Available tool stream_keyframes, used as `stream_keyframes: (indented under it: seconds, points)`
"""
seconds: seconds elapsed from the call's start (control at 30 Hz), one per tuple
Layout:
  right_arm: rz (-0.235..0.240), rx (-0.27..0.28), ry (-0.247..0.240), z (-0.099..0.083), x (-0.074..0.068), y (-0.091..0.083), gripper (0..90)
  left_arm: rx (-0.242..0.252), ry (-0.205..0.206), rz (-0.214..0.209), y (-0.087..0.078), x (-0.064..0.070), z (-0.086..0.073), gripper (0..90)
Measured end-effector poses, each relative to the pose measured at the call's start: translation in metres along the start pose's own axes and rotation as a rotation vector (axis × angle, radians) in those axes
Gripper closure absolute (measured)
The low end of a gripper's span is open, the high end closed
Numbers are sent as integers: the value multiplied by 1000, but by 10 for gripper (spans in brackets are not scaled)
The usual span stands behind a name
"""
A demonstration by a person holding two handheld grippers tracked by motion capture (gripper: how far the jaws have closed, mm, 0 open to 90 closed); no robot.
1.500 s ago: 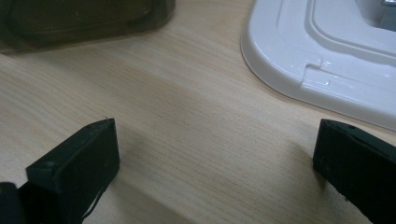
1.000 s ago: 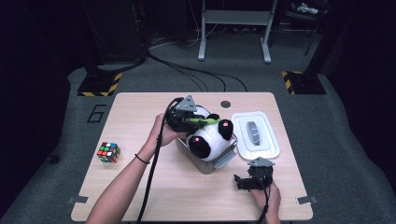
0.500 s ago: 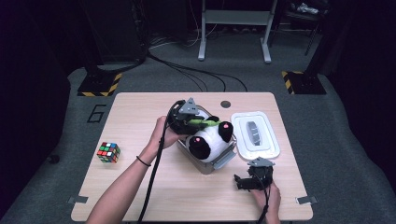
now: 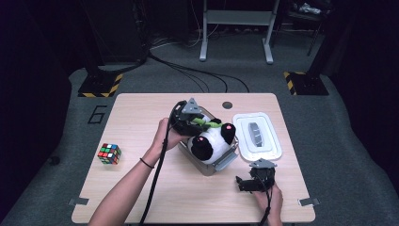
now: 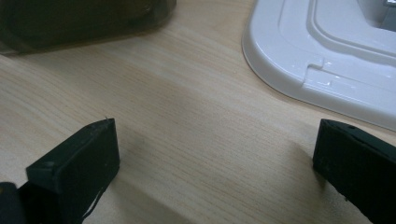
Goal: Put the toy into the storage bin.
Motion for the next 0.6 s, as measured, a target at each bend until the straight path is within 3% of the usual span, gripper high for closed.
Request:
stream_keyframes:
  seconds: [0.13,0.27,0.4,0.6]
  points:
    - [0,1,-3,0,0,0,0,29,-50,18,-10,-4,2,282]
    - [0,1,1,0,0,0,0,26,-57,16,-22,-3,1,205]
    - [0,1,0,0,0,0,0,-33,-57,34,-24,3,-7,185]
    - [2,-1,-3,0,0,0,0,-59,-87,35,-20,8,-18,187]
Point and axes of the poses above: each handheld gripper's, and its own axes: y roughly forward along the jaws, z roughly out of its top, x roughly to its right, the point moved 9 cm from there along y, roughly forward along the jaws, and after that the axes turned 9 degrees about -y, right-handed, at the moved point
